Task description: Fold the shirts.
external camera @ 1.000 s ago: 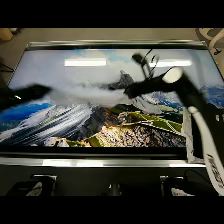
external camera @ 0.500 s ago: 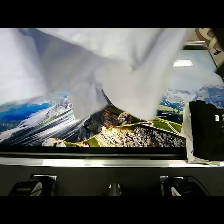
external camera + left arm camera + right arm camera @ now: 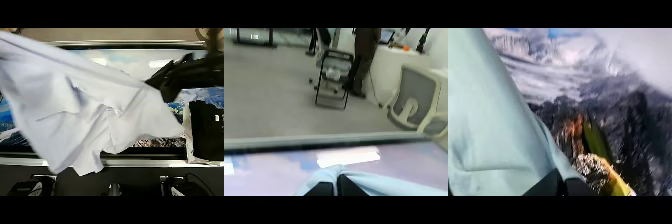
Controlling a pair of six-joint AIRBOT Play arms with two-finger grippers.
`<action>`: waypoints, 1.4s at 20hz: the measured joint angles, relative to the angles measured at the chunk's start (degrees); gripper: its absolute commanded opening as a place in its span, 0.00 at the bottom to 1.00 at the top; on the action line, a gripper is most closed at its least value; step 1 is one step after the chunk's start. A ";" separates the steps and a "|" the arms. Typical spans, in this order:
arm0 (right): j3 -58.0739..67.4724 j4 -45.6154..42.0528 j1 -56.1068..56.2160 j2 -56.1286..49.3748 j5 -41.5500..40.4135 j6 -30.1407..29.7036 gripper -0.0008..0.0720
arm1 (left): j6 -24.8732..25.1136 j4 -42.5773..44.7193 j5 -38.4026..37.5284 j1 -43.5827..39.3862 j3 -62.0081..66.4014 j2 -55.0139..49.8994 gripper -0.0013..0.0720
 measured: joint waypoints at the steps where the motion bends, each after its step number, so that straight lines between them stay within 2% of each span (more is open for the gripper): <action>1: -1.38 -0.85 -0.02 -3.80 -0.48 0.02 0.03 | -0.22 0.33 0.52 -0.02 -3.76 -1.97 0.05; 4: -3.56 0.37 -0.02 -15.80 -7.61 0.00 0.03 | -1.11 0.68 5.90 -0.02 -10.91 -9.66 0.05; 8: -4.57 7.28 -0.07 -29.66 -18.08 1.22 0.04 | -2.14 -2.60 11.26 -0.02 -14.27 -22.34 0.05; 9: -4.68 9.62 -0.09 -32.35 -19.76 1.90 0.12 | -2.21 -3.89 11.39 -0.09 -14.62 -25.07 0.05; 10: -4.72 11.43 -0.11 -34.27 -20.79 2.64 0.30 | -2.36 -5.35 11.10 -0.22 -14.88 -27.76 0.06; 11: -4.76 13.03 -0.11 -35.85 -21.90 3.19 0.49 | -2.49 -6.38 10.32 -0.44 -15.04 -29.92 0.19; 12: -4.81 14.25 -0.31 -36.79 -22.62 3.61 0.65 | -3.13 -7.34 9.25 -0.66 -15.19 -32.02 0.56; 13: -4.83 15.08 -0.81 -37.22 -22.75 3.67 0.70 | -3.89 -7.89 7.85 -0.72 -15.30 -33.55 0.90; 14: -4.83 15.67 -1.75 -37.20 -22.53 3.67 0.70 | -4.90 -8.66 6.71 -0.28 -15.32 -34.69 0.93; 15: -4.83 15.58 -2.99 -36.72 -21.38 3.54 0.70 | -5.40 -8.83 5.25 0.68 -15.30 -35.47 0.92; 16: -4.81 14.75 -4.72 -35.80 -19.04 3.06 0.70 | -6.01 -8.94 2.91 2.21 -15.23 -36.13 0.76; 17: -4.81 12.96 -6.56 -34.75 -16.09 2.78 0.69 | -6.40 -9.22 0.24 3.96 -15.10 -36.52 0.50; 19: -5.14 5.55 -10.60 -32.35 -8.44 2.45 0.67 | -6.84 -8.41 -6.32 8.04 -15.15 -37.11 0.39; 20: -5.81 0.96 -12.35 -30.95 -4.70 2.29 0.64 | -7.13 -6.82 -9.86 9.70 -15.56 -37.24 0.28; 21: -6.91 -2.91 -13.62 -29.62 -1.64 2.01 0.64 | -7.15 -5.35 -13.00 10.71 -16.24 -37.33 0.28; 22: -8.66 -6.82 -14.64 -28.17 0.81 1.88 0.64 | -7.19 -3.26 -15.82 11.32 -17.51 -37.42 0.35; 23: -10.69 -9.94 -15.34 -26.84 2.14 1.70 0.64 | -7.30 -1.73 -17.90 11.63 -18.97 -37.51 0.56; 28: -21.77 -17.77 -16.92 -22.32 2.97 1.49 0.64 | -7.02 0.37 -17.84 8.98 -26.86 -37.66 0.56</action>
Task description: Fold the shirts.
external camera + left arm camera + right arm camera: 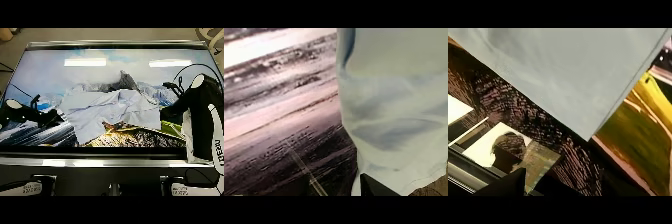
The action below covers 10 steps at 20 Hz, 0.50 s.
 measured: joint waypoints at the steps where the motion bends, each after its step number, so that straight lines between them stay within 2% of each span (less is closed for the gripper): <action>1: -1.16 -0.81 -0.13 0.31 -0.17 0.00 0.64 | 0.15 0.02 0.92 -0.74 -0.81 -0.11 0.56; 4: -3.23 -2.08 -0.26 0.92 -0.48 -0.02 0.64 | 0.20 0.13 4.35 -2.49 -2.25 -0.22 0.56; 6: -4.15 -2.67 -0.39 1.09 -0.52 -0.02 0.69 | 0.15 -0.07 6.88 -3.50 -2.62 -0.28 0.56; 10: -7.50 -4.02 -0.39 1.20 -1.29 -0.02 0.71 | 0.15 -2.32 11.69 -5.53 -2.95 -0.98 0.55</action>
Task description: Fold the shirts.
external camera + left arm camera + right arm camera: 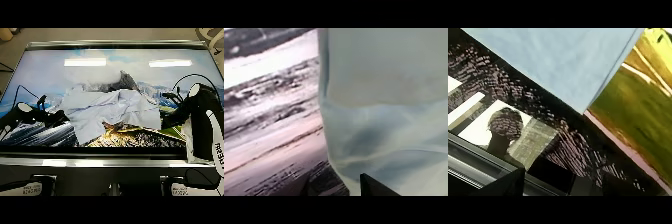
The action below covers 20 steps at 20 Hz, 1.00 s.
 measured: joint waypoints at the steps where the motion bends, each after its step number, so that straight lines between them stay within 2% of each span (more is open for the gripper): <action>1: -0.90 -0.07 0.00 0.02 -0.55 0.02 0.75 | -0.02 -0.61 0.68 -0.66 -0.04 -0.31 0.55; 2: -1.92 -0.11 0.00 0.02 -1.01 0.09 0.85 | -0.02 -1.07 1.64 -1.40 -0.04 -0.68 0.55; 3: -2.78 -0.11 0.00 0.02 -1.53 0.22 0.89 | 0.00 -1.46 2.36 -1.97 -0.07 -1.05 0.51; 4: -3.65 0.02 0.00 0.02 -2.21 0.24 0.90 | -0.02 -1.75 2.89 -2.56 -0.07 -1.44 0.36; 5: -4.37 0.35 0.00 0.02 -2.58 0.37 0.90 | -0.09 -1.95 3.54 -2.89 -0.07 -1.79 0.09; 6: -4.92 0.92 0.00 0.02 -2.99 0.37 0.90 | -0.24 -2.08 4.04 -3.04 -0.07 -2.03 0.05; 15: -7.43 7.39 0.00 -1.99 -12.22 1.68 0.84 | -0.61 -2.64 4.11 -3.67 0.07 -1.97 0.05; 18: -7.56 10.73 0.07 -3.02 -14.38 2.10 0.70 | -0.44 -2.75 3.23 -3.91 0.07 -1.66 0.05; 19: -7.58 11.85 0.11 -3.28 -15.65 2.10 0.45 | -0.39 -2.84 3.06 -3.96 0.09 -1.57 0.05; 20: -7.69 12.41 0.13 -3.58 -17.40 2.05 0.13 | -0.24 -2.99 2.62 -3.98 0.09 -1.44 0.05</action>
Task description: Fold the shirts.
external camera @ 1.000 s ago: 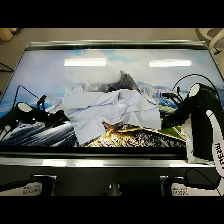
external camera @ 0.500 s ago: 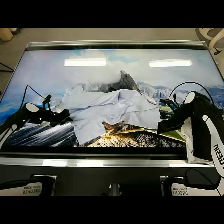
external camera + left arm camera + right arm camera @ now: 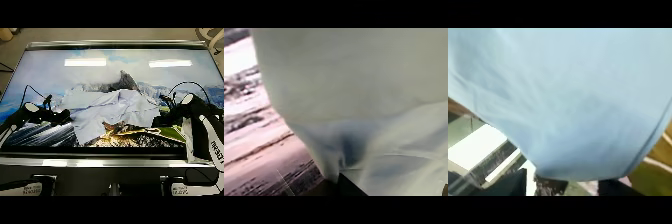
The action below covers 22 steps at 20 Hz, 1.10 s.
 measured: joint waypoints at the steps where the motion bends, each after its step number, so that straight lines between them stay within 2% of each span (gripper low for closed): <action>1: -0.13 0.04 -0.02 -0.26 -1.60 0.04 0.03 | 0.02 -0.15 -0.50 -0.02 0.00 0.13 0.05; 7: -0.04 0.24 -0.02 0.94 -5.40 0.31 0.02 | 0.37 -0.46 -2.14 -0.11 0.13 3.02 0.05; 11: 2.86 0.55 0.02 8.20 -5.62 -4.15 0.02 | 2.23 -0.42 -3.37 -0.11 3.93 9.42 0.05; 16: 18.18 -1.57 0.02 27.30 -8.13 -7.04 0.03 | 3.17 -0.26 -1.77 0.00 23.93 25.03 0.05; 19: 25.90 -3.34 -0.02 41.13 -15.85 -7.28 0.03 | 3.34 1.20 5.46 0.00 39.15 33.88 0.05; 22: 28.98 -5.25 -0.02 52.13 -21.79 -6.75 0.03 | 3.17 2.43 12.11 0.00 48.06 40.65 0.05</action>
